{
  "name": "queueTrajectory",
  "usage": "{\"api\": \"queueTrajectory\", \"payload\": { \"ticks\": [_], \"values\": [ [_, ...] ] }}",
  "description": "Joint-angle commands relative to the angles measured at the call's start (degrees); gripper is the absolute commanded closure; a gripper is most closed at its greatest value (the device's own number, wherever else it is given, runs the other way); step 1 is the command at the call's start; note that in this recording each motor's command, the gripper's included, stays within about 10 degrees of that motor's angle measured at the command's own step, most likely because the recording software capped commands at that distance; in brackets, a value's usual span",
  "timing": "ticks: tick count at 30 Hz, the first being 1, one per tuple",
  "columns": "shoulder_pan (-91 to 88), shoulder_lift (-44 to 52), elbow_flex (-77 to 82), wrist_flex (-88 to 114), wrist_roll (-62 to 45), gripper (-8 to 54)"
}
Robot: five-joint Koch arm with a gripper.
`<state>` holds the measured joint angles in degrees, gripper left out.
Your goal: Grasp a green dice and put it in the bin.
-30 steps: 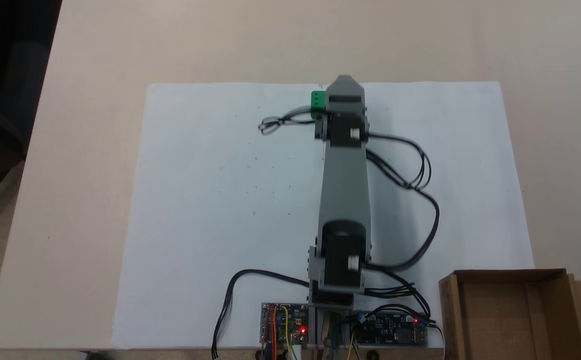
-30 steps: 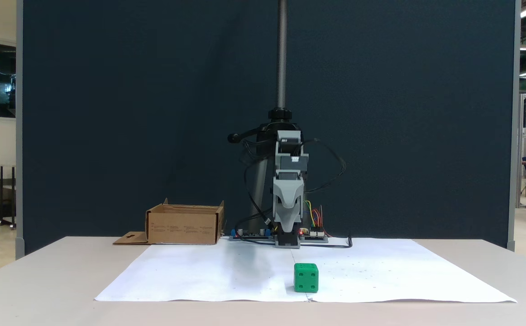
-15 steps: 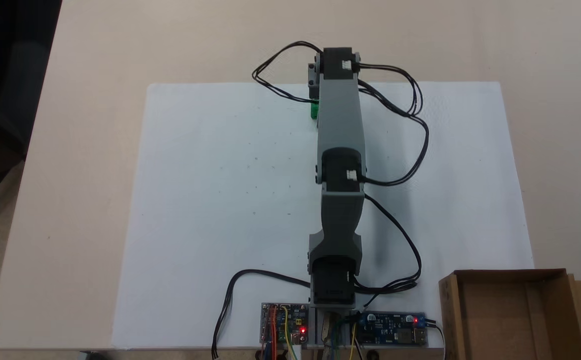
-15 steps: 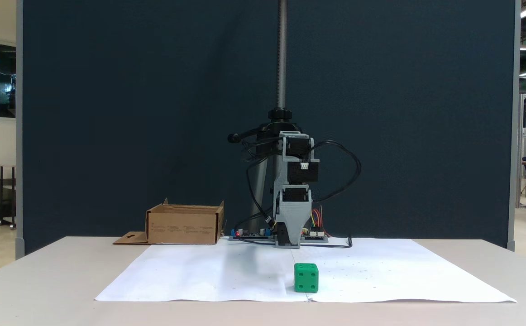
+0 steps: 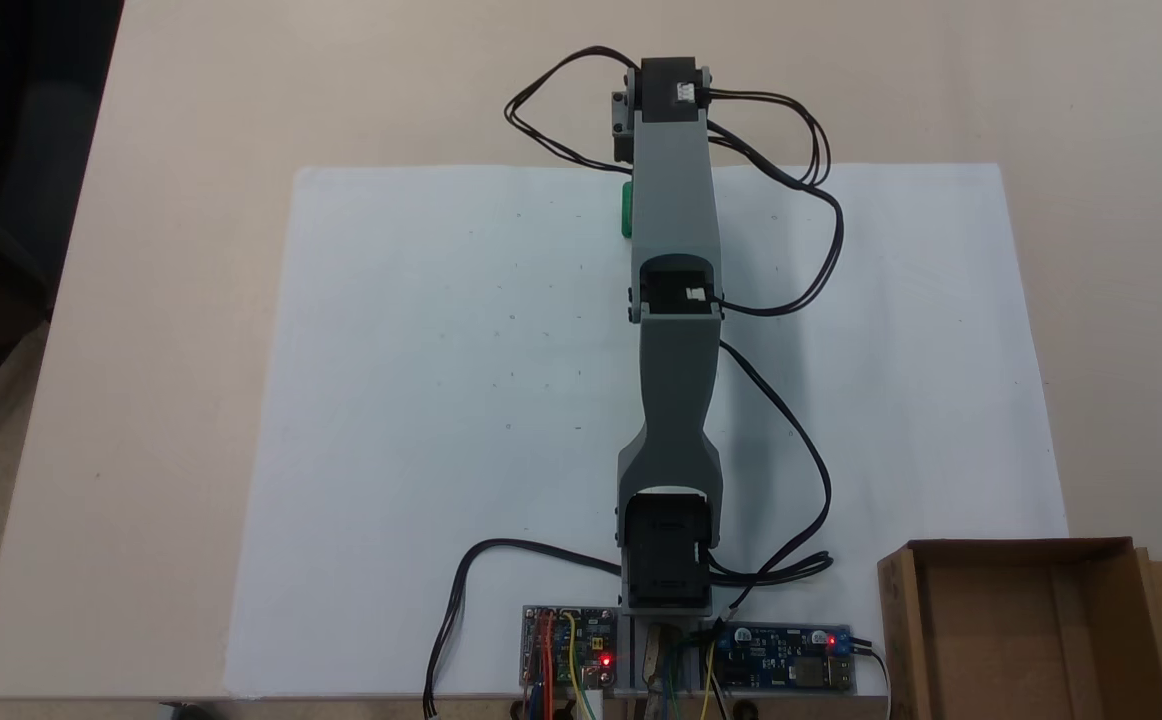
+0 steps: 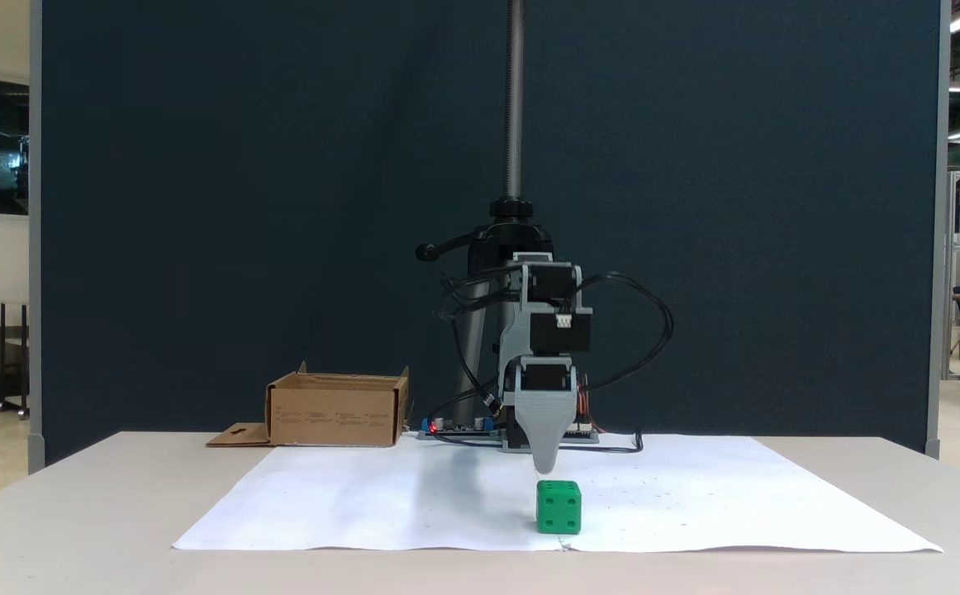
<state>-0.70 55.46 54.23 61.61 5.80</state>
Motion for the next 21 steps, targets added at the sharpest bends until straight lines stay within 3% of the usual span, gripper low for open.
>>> {"api": "queueTrajectory", "payload": {
  "ticks": [1,21],
  "values": [
    [-1.8,0.4,-3.8,4.6,4.1,5.0],
    [-4.7,-7.0,-10.2,5.3,6.1,5.0]
  ]
}}
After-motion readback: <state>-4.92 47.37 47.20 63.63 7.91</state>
